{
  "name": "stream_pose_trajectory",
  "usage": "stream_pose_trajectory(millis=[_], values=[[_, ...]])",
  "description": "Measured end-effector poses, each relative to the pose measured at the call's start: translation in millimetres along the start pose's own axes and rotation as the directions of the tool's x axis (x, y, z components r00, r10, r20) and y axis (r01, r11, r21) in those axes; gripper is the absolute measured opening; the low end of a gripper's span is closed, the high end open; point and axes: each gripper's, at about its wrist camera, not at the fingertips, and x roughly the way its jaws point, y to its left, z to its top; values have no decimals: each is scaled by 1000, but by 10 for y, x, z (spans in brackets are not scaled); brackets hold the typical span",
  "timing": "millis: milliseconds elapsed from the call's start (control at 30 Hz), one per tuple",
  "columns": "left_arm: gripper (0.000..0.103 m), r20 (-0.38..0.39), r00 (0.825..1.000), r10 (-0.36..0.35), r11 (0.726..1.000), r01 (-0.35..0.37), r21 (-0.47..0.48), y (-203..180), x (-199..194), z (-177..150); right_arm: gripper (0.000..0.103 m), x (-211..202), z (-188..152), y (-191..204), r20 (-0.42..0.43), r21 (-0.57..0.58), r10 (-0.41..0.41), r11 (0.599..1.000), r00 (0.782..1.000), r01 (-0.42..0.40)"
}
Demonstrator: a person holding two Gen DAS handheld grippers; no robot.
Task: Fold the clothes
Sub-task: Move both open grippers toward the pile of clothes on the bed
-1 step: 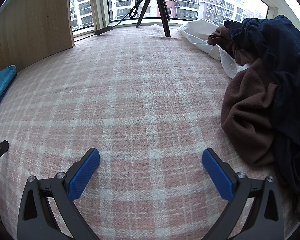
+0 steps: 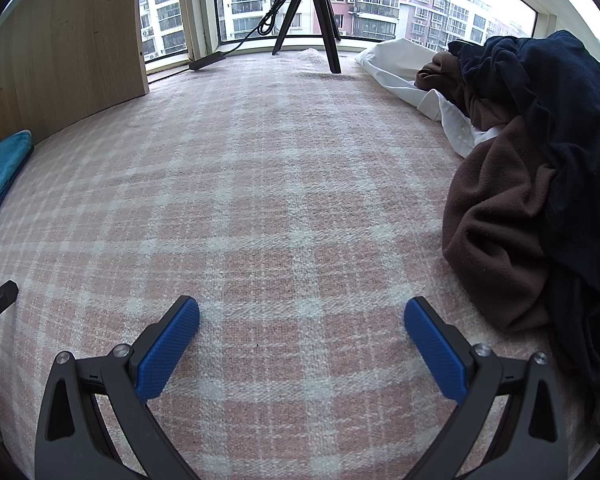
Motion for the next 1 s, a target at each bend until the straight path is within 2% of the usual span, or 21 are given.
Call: stream_pose_trajectory(millis=[700, 900, 1000], values=[[103, -4, 1000, -7, 1000, 7, 7, -20, 6, -7, 103, 49, 24, 3, -21, 0, -8, 1000, 1000, 8], [102, -49, 998, -33, 999, 34, 21, -21, -48, -20, 103, 34, 30, 51, -54, 5, -34, 999, 998, 34], [102, -59, 997, -55, 998, 56, 28, -43, -147, 4, 103, -110, 32, 116, -30, -4, -38, 999, 999, 38]])
